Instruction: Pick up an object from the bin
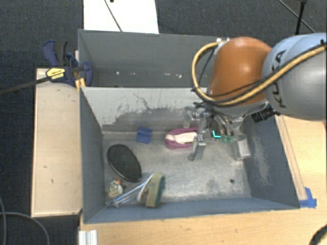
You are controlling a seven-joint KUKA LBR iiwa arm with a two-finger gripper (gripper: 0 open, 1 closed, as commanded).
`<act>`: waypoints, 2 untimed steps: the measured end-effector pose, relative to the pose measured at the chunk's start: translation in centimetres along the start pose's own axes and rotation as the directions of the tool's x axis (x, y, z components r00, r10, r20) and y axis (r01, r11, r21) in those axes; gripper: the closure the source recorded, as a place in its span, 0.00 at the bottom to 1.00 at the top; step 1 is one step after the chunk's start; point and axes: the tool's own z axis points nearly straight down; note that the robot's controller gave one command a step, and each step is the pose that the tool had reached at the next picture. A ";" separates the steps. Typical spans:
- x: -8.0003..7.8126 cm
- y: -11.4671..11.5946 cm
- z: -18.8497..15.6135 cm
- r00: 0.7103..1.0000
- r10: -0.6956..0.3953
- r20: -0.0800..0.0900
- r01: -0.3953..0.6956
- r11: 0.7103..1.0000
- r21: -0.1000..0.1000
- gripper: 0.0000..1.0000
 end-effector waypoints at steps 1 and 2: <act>5.1 9.9 1.9 0.999 -0.055 0.002 0.055 0.999 -0.003 0.00; 8.6 9.4 10.3 0.946 -0.323 0.004 0.323 0.946 0.002 0.00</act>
Offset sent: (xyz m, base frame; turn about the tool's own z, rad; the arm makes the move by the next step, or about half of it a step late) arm -0.0496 0.0931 -0.0179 -0.0449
